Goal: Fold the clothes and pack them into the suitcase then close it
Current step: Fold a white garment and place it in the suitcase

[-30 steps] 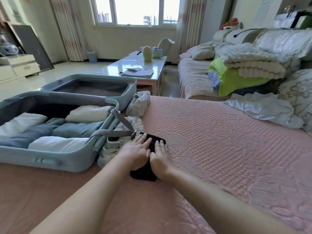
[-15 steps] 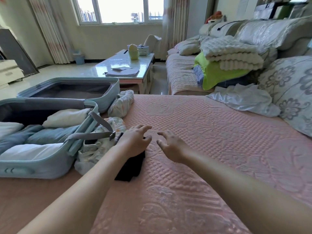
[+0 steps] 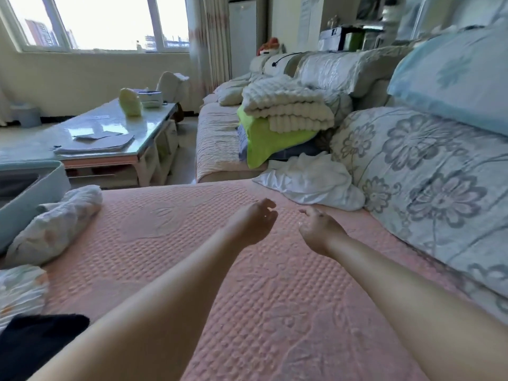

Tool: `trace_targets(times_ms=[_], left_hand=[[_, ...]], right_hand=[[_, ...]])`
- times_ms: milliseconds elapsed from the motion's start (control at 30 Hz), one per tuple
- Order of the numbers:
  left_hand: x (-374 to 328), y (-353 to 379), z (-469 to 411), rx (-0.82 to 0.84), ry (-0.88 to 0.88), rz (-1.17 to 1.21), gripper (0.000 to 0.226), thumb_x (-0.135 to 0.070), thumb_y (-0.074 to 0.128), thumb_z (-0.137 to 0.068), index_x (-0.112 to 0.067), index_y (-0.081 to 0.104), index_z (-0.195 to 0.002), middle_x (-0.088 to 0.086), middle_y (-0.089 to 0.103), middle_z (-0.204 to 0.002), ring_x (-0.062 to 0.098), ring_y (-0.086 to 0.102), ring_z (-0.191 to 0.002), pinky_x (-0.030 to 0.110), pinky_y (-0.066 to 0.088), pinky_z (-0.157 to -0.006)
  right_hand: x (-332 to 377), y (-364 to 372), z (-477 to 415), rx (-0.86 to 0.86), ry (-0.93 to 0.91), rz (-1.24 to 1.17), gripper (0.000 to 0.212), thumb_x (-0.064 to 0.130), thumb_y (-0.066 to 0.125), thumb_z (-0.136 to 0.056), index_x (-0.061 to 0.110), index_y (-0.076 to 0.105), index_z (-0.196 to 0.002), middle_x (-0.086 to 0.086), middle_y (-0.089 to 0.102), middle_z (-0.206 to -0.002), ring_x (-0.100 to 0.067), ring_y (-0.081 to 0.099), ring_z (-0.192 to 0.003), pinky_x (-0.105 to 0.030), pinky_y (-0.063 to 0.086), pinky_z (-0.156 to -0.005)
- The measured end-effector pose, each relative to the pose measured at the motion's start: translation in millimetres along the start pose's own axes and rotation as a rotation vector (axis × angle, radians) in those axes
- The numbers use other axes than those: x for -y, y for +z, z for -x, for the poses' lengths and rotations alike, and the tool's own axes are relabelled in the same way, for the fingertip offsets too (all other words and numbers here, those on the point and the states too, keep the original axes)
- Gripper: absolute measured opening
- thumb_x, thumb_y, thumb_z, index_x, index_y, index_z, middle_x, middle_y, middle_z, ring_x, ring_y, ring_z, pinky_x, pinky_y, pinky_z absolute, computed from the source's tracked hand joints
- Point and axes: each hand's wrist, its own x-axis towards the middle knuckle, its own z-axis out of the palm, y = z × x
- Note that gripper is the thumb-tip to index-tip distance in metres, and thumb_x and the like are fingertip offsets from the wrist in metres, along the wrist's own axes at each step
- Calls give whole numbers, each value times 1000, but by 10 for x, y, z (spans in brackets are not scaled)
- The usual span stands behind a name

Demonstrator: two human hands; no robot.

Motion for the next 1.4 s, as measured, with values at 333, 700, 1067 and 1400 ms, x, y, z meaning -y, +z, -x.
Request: trace_targets(times_ms=[333,700,1067,1400], left_hand=[[-117,1128,-1606,66,137,-114,48,-28,52,-99,-23,40,-145,6,45,-145,27,47,-129,38,40,-103],[69,1130,-1600,18,224,-140,81,-27,69,-90,-24,21,-155,5,29,-156,29,27,-142,43,35,-110],[-129,182,-358,81,232,-159,10,-27,50,-102,-19,55,-98,-4,51,-88,14,50,-82,22,32,-67],[138,-499,1141,371,121,-207,13,-29,54,-98,-26,64,-105,-5,64,-100,13,58,-89,30,47,-85]], right_hand=[[-1227,-33,-1480,-107,29,297,61,36,50,-97,29,29,-154,-3,30,-159,-29,28,-144,-44,30,-115],[-870,181,-1569,-203,-115,-16,14,33,46,-100,27,58,-93,-3,67,-91,-27,62,-88,-36,46,-76],[66,-254,-68,55,-232,39,42,42,64,-91,21,52,-126,-6,64,-117,-24,59,-109,-28,37,-78],[685,-236,1434,208,-172,170,16,27,50,-94,29,53,-78,4,52,-80,-22,52,-92,-26,35,-76]])
